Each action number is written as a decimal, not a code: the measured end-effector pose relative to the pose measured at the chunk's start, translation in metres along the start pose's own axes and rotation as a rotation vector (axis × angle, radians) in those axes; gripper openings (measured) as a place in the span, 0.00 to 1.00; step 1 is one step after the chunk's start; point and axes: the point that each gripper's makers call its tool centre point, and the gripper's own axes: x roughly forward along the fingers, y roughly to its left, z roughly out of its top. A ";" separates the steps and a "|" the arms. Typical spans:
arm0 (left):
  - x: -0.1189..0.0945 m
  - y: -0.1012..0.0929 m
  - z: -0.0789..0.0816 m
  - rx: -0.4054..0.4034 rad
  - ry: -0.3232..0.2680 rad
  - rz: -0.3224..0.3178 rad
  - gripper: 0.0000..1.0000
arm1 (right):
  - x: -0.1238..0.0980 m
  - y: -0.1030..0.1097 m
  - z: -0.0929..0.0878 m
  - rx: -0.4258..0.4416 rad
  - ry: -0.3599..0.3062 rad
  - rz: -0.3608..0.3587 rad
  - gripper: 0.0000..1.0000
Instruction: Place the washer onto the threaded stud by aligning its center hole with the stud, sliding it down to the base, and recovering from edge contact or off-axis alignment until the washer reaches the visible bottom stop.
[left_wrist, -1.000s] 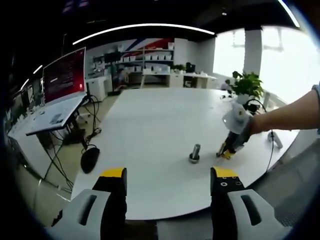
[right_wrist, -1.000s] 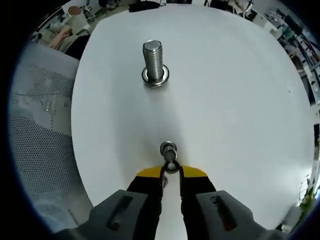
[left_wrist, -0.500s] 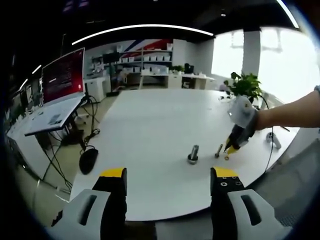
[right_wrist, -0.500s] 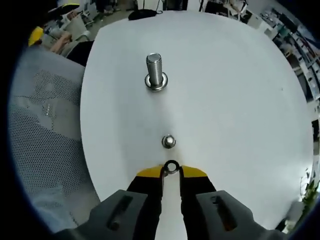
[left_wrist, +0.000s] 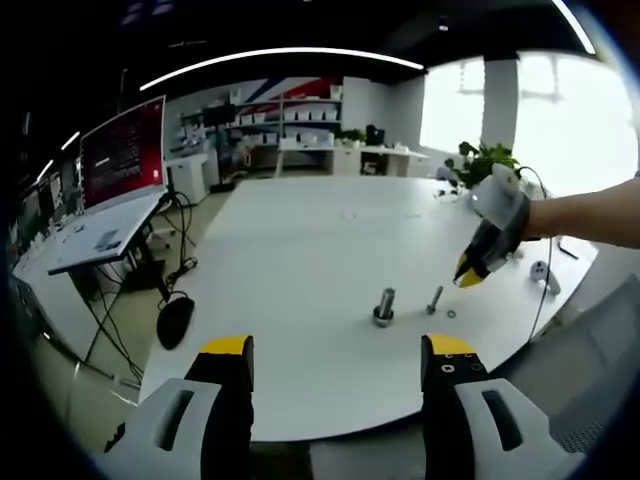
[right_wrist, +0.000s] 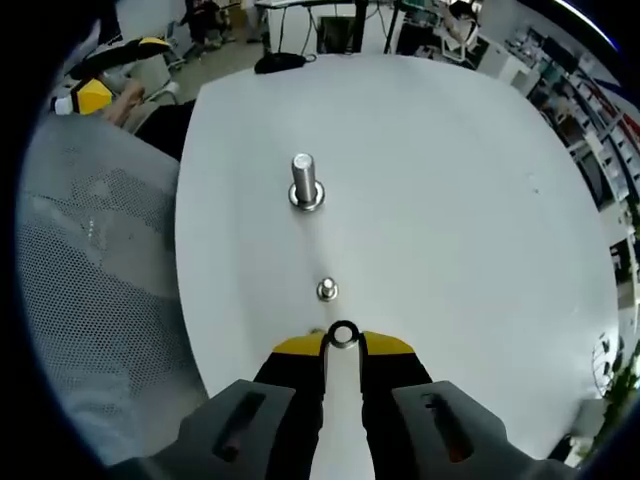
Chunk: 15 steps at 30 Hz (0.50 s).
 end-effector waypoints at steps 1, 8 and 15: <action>0.000 0.000 0.000 0.000 -0.001 0.000 0.67 | -0.001 0.000 0.000 0.000 -0.002 -0.001 0.14; 0.000 0.000 0.000 0.002 0.003 0.002 0.66 | -0.009 -0.001 0.013 -0.017 -0.035 -0.006 0.14; 0.000 0.001 0.000 -0.002 -0.001 0.006 0.66 | -0.011 0.002 0.023 -0.051 -0.043 0.003 0.14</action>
